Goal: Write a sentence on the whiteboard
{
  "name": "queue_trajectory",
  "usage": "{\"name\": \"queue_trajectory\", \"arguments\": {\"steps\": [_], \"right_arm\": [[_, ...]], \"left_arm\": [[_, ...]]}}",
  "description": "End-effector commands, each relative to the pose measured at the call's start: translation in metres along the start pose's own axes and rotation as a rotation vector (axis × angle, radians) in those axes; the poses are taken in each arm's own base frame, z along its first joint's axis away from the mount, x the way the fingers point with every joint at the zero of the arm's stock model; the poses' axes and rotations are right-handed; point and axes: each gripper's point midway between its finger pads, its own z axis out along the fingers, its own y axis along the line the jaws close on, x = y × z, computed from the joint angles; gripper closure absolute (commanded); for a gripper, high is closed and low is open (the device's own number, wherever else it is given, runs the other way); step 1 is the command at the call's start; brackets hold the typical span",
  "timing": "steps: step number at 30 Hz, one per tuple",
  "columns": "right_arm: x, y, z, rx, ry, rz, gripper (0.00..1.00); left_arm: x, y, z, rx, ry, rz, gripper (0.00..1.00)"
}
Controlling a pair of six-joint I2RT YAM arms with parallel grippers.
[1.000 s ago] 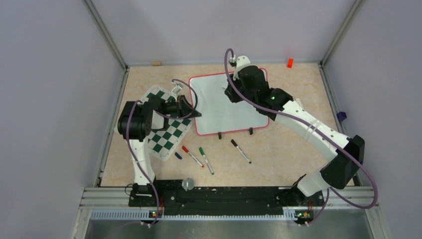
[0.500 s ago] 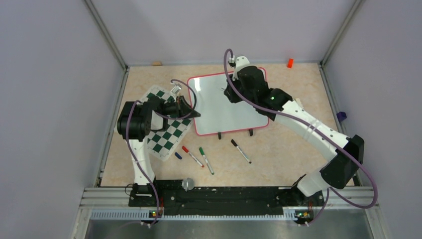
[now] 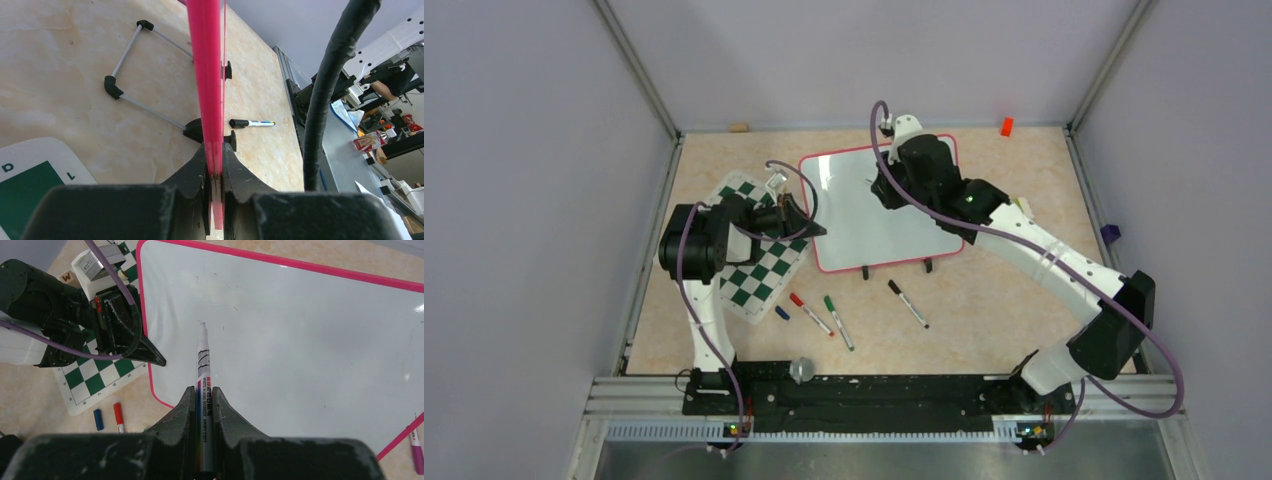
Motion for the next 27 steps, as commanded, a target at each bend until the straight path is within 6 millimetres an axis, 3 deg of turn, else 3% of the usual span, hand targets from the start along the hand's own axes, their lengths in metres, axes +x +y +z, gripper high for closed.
{"name": "queue_trajectory", "arguments": {"steps": [1,8,15,27], "right_arm": [[-0.028,0.012,-0.014,-0.024,-0.084,-0.012,1.00],[-0.030,0.030,-0.012,0.049,-0.053,-0.122,1.00],[-0.028,0.022,-0.011,0.201,-0.082,-0.104,1.00],[-0.018,0.036,-0.009,0.118,-0.049,-0.088,1.00]], "left_arm": [[-0.004,-0.001,-0.003,0.005,-0.012,0.164,1.00],[-0.006,-0.001,-0.003,0.001,-0.017,0.165,1.00],[-0.006,0.000,-0.004,-0.001,-0.019,0.158,1.00],[-0.006,0.000,-0.005,-0.010,-0.028,0.153,1.00]]}}
